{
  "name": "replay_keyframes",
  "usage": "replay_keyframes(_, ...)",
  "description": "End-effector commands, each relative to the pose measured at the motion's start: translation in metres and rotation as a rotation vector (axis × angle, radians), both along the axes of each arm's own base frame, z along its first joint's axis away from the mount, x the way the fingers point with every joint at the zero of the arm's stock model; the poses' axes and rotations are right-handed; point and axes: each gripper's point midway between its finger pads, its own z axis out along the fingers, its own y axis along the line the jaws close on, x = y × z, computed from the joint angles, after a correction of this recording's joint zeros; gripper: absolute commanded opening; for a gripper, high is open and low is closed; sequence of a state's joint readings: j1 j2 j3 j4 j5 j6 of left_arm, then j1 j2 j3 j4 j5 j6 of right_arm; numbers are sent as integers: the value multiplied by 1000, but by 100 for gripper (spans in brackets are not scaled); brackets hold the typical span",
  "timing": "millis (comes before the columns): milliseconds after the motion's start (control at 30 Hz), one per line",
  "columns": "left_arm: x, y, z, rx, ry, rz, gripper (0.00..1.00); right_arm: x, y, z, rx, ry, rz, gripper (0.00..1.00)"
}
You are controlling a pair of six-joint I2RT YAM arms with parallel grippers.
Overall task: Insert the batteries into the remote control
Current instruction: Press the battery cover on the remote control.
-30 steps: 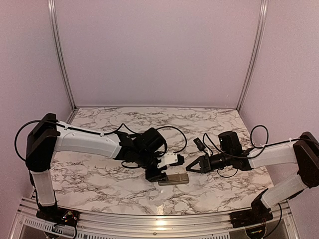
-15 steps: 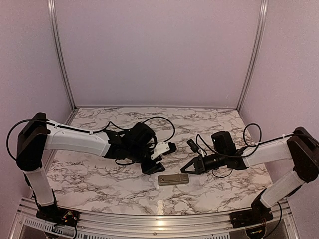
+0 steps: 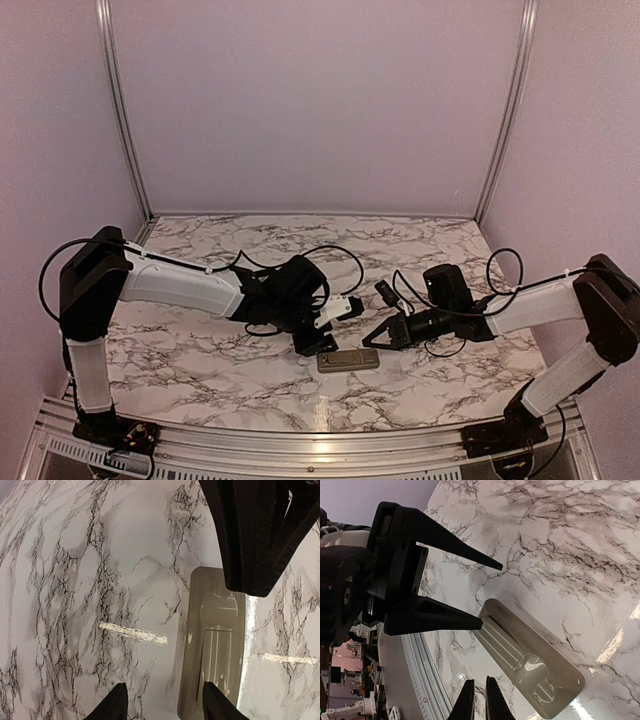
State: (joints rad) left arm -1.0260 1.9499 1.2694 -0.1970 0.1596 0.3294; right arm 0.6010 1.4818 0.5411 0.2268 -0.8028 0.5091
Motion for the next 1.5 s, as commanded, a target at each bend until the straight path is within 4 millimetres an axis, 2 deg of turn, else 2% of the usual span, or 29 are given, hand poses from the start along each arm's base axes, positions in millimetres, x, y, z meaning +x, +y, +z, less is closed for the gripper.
replay_keyframes(0,-7,-1,-18,72,6,-42,53,9,1,6,9,-13,-14,7)
replay_keyframes(233,-18,8,-50,192,30,-74,51,9,1,6,10,-7,-15,6)
replay_keyframes(333,-19,14,-58,221,31,-70,51,9,2,5,10,-4,-13,6)
replay_keyframes(400,-17,15,-57,217,22,-58,50,9,2,6,12,-5,-12,5)
replay_keyframes(500,-10,9,-37,152,7,-12,52,8,5,7,13,-10,-6,5)
replay_keyframes(667,9,1,19,-9,-36,104,58,6,12,7,-7,-24,8,3)
replay_keyframes(767,19,7,43,-87,-39,194,63,7,16,8,-26,-41,13,2)
replay_keyframes(900,27,26,67,-196,-35,334,66,8,20,6,-46,-56,18,1)
replay_keyframes(933,26,34,67,-224,-32,372,73,9,22,6,-51,-61,19,0)
replay_keyframes(967,27,34,82,-309,-19,411,91,8,23,6,-58,-65,23,0)
replay_keyframes(1000,27,40,87,-349,-11,449,98,8,24,5,-67,-70,26,0)
replay_keyframes(1067,32,55,103,-444,19,586,99,7,27,3,-88,-83,37,0)
replay_keyframes(1133,40,71,101,-479,52,728,99,5,29,1,-109,-95,48,0)
replay_keyframes(1200,41,78,89,-485,128,818,99,4,32,-2,-128,-105,58,0)
replay_keyframes(1300,27,60,68,-459,273,745,99,2,36,-7,-161,-119,73,0)
replay_keyframes(1467,12,48,51,-459,339,822,99,1,43,-16,-199,-126,82,0)
